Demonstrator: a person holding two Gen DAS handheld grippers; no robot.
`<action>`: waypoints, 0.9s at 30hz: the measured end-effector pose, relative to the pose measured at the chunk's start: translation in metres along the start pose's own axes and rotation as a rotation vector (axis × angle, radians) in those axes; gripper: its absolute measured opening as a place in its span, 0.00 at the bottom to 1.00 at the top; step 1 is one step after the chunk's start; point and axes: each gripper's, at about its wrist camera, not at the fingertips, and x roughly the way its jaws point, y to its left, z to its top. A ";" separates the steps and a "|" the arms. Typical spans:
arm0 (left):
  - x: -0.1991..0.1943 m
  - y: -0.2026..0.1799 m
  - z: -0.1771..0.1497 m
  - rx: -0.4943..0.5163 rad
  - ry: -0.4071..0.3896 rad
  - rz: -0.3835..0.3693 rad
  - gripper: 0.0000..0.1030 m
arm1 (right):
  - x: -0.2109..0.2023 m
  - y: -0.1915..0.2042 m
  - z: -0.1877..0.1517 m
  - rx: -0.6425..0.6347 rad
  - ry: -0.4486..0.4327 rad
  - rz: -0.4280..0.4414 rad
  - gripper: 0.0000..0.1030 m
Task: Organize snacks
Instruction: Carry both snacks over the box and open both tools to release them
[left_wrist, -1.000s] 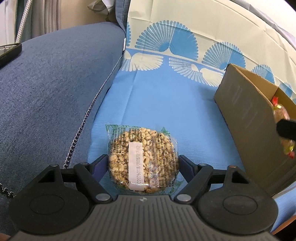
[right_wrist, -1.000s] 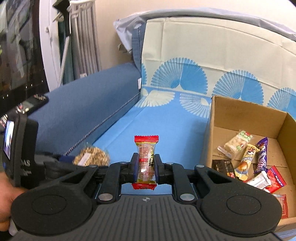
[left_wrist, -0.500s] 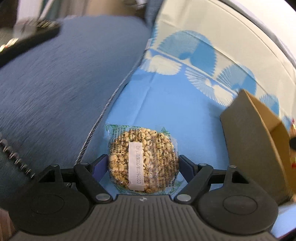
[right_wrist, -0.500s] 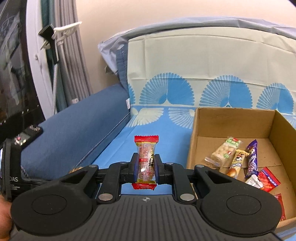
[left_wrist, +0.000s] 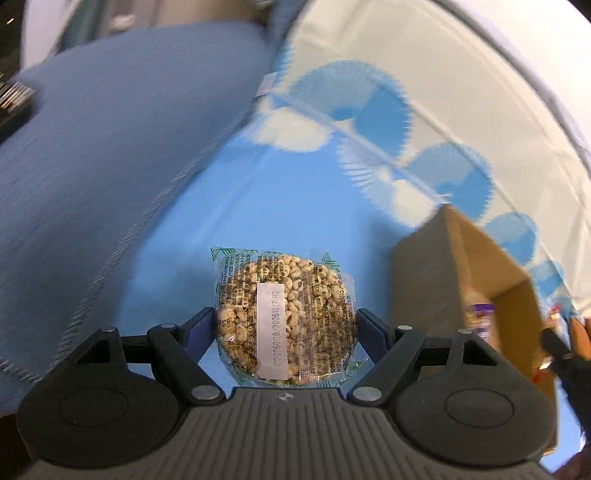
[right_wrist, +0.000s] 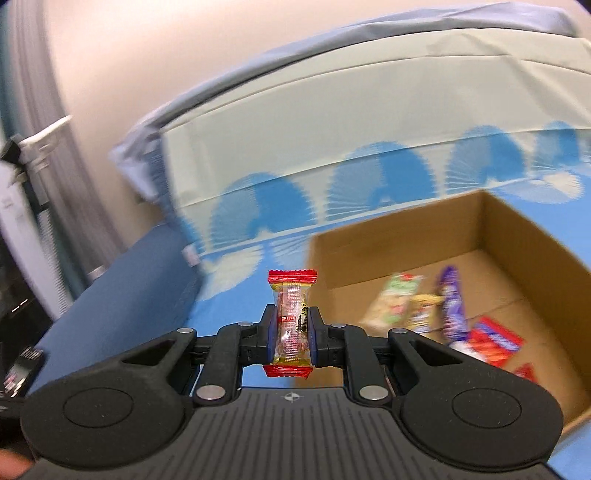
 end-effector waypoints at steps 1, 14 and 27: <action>-0.001 -0.019 0.003 0.029 -0.011 -0.019 0.82 | -0.001 -0.006 0.002 0.017 -0.008 -0.030 0.17; -0.007 -0.217 -0.005 0.316 -0.175 -0.371 0.93 | -0.018 -0.075 0.020 0.200 -0.165 -0.289 0.38; -0.044 -0.148 -0.040 0.339 -0.260 -0.307 0.95 | -0.017 -0.078 0.017 0.203 -0.137 -0.291 0.91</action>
